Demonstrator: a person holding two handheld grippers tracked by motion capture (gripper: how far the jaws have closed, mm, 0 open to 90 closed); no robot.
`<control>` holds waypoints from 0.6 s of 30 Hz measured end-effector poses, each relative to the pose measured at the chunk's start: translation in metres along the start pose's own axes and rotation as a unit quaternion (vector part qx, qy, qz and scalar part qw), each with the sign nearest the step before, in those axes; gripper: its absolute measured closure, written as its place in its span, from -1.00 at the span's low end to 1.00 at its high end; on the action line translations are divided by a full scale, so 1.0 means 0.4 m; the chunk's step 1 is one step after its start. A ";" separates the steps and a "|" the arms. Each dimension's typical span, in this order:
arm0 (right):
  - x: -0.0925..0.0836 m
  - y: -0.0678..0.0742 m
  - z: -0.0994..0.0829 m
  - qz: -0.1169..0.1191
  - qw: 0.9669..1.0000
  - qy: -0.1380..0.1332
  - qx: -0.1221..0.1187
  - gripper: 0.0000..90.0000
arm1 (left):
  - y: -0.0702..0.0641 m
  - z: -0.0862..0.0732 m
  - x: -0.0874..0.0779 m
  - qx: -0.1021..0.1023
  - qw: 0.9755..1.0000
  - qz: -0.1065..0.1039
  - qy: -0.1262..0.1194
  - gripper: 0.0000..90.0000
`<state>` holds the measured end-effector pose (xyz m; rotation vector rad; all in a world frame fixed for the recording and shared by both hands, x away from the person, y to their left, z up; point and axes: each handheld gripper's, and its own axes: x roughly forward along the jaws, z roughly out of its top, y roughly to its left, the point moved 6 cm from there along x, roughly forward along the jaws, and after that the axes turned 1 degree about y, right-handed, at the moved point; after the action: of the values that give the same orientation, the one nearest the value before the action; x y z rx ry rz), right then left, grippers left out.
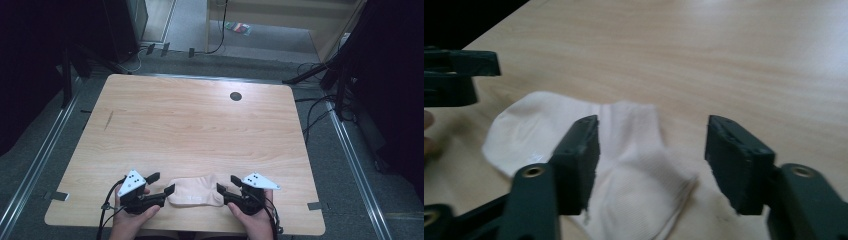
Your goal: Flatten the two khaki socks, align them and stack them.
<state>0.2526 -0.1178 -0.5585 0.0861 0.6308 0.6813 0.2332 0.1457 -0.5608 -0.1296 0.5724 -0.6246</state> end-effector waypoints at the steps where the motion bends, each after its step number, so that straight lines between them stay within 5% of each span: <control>1: -0.002 -0.007 0.004 -0.007 1.000 -0.009 -0.008 -0.34 | 0.008 0.002 -0.003 -0.009 1.000 0.002 0.002 -0.61; 9: -0.026 -0.050 0.025 -0.027 0.999 -0.023 0.016 -1.00 | 0.057 0.021 -0.029 -0.020 1.000 -0.008 -0.013 -1.00; 18: -0.071 -0.115 0.042 -0.077 0.996 -0.048 0.017 -1.00 | 0.159 0.029 -0.060 -0.040 0.998 0.033 -0.019 -1.00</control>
<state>0.2711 -0.1691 -0.5430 0.1003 0.5503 0.5137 0.2563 0.2107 -0.5579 -0.1971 0.5629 -0.5337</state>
